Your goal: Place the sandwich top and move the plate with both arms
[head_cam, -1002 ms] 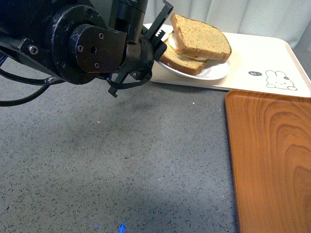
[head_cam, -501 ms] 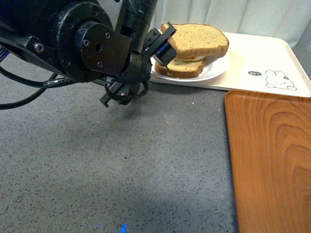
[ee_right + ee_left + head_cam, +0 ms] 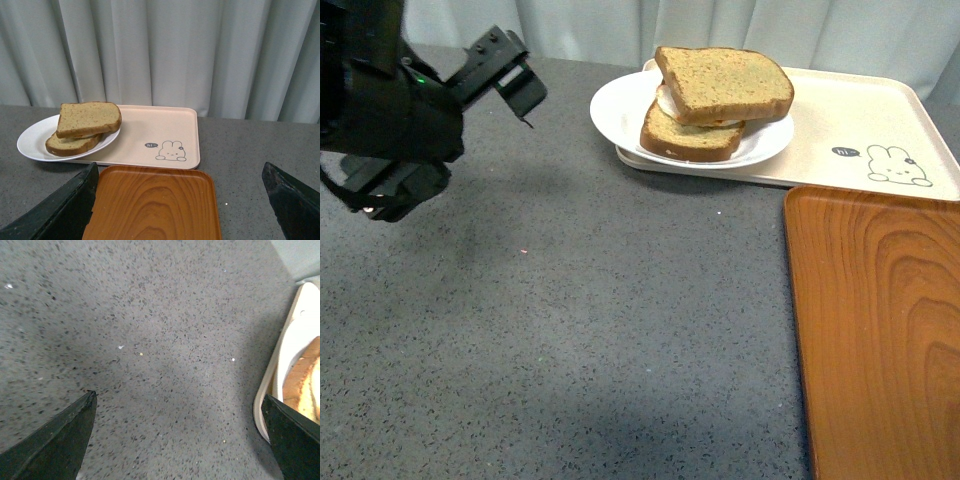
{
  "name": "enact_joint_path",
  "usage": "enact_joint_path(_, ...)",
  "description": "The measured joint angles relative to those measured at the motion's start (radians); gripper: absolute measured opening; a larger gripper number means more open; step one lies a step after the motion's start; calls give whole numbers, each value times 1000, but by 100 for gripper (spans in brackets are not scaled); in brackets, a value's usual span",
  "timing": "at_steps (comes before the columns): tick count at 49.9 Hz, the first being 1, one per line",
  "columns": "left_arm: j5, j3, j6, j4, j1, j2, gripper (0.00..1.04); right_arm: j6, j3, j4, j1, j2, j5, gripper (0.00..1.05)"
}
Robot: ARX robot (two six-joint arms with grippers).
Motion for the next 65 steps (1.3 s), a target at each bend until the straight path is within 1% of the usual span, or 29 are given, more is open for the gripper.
enact_joint_path(6,48,-127,27,27,48,-153,98,0,0,0,0,0,0,96)
enact_joint_path(7,36,-156,68,85,55,-163,95,0,0,0,0,0,0,96)
enact_joint_path(8,31,-192,119,178,63,-177,92,0,0,0,0,0,0,96)
enact_joint_path(9,37,-254,225,330,78,-194,86,0,0,0,0,0,0,96)
enact_joint_path(11,61,-360,371,546,106,-234,77,0,0,0,0,0,0,96)
enact_joint_path(13,80,-445,502,674,132,-283,70,0,0,0,0,0,0,96)
enact_joint_path(14,101,-505,577,743,153,-332,65,0,0,0,0,0,0,96)
enact_joint_path(16,136,-573,641,781,187,-406,58,0,0,0,0,0,0,96)
enact_joint_path(18,167,-623,687,780,217,-468,52,0,0,0,0,0,0,96)
enact_joint_path(20,181,-686,722,761,243,-550,45,0,0,0,0,0,0,96)
enact_joint_path(24,180,-775,752,692,261,-678,34,0,0,0,0,0,0,96)
enact_joint_path(27,189,-850,772,582,262,-823,24,0,0,0,0,0,0,96)
enact_joint_path(28,189,-856,774,570,262,-839,23,0,0,0,0,0,0,96)
enact_joint_path(30,192,-895,783,465,262,-960,16,0,0,0,0,0,0,96)
enact_joint_path(31,193,-904,784,431,262,-999,14,0,0,0,0,0,0,96)
enact_joint_path(33,195,-911,789,282,262,-1151,7,0,0,0,0,0,0,96)
enact_joint_path(34,194,-911,789,242,262,-1195,5,0,0,0,0,0,0,96)
enact_joint_path(35,192,-911,789,155,262,-1288,4,0,0,0,0,0,0,96)
enact_joint_path(36,195,-911,793,-8,262,-1457,4,0,0,0,0,0,0,96)
enact_joint_path(41,195,-911,798,-323,262,-1838,4,0,0,0,0,0,0,96)
enact_joint_path(45,194,-911,801,-362,262,-1918,4,0,0,0,0,0,0,96)
enact_joint_path(61,194,-911,803,-365,262,-1925,4,0,0,0,0,0,0,96)
enact_joint_path(62,194,-911,804,-365,262,-1925,6,0,0,0,0,0,0,96)
enact_joint_path(63,194,-911,804,-365,262,-1925,9,0,0,0,0,0,0,96)
enact_joint_path(65,194,-911,804,-365,262,-1925,20,0,0,0,0,0,0,96)
